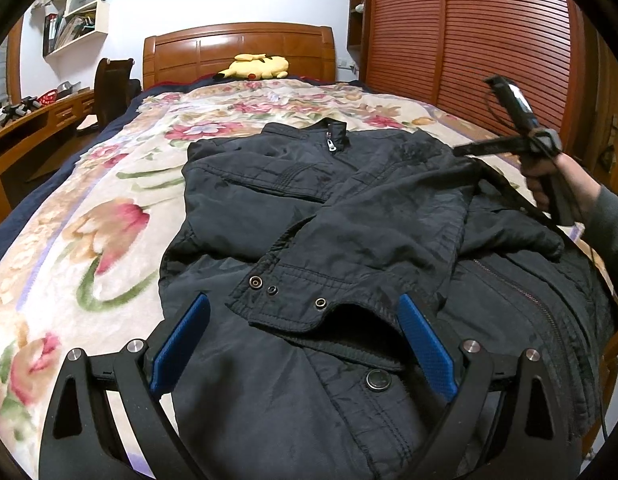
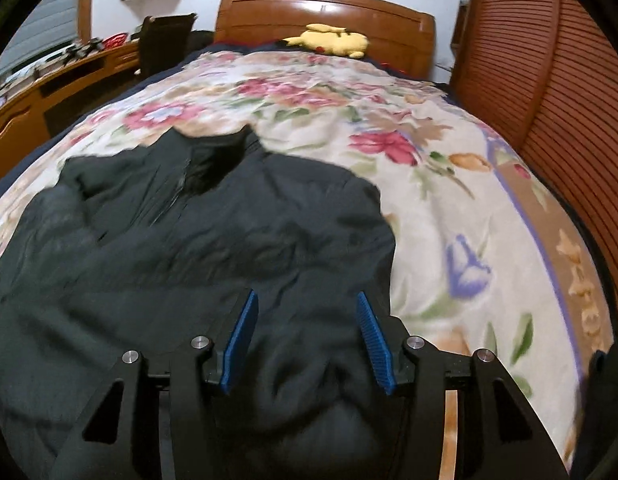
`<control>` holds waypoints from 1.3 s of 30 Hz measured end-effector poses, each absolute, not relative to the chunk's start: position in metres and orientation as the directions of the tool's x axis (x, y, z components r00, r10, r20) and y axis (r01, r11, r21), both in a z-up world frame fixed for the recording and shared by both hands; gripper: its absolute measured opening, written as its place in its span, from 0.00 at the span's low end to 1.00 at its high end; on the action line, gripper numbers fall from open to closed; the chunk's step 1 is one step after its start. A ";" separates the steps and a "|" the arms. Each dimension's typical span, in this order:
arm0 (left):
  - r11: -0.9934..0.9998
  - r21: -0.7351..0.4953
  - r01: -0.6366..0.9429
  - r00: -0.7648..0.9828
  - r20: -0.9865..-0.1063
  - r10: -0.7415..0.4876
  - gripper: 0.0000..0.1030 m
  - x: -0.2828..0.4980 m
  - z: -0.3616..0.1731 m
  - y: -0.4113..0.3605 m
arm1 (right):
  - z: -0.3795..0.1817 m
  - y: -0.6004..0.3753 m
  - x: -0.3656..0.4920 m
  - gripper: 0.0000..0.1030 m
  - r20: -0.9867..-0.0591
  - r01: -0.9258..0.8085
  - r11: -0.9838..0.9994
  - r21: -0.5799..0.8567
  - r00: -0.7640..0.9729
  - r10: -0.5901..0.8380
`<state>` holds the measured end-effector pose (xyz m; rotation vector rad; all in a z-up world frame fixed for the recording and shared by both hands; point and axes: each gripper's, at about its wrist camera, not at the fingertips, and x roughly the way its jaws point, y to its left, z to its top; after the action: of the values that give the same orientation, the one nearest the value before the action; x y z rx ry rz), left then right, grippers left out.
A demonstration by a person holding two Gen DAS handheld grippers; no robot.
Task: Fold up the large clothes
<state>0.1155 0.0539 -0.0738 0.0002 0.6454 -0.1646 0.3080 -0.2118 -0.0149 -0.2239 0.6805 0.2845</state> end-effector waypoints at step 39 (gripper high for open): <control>0.998 -0.011 0.056 0.813 -0.580 -0.052 0.93 0.015 -0.075 0.066 | -0.032 -0.333 0.055 0.52 -0.657 -0.311 0.950 -0.027 0.722 0.218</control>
<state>0.0150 0.0662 -0.0753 0.0064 0.6186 -0.0574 0.0555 -0.3325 -0.0315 -0.1387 0.7069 0.2931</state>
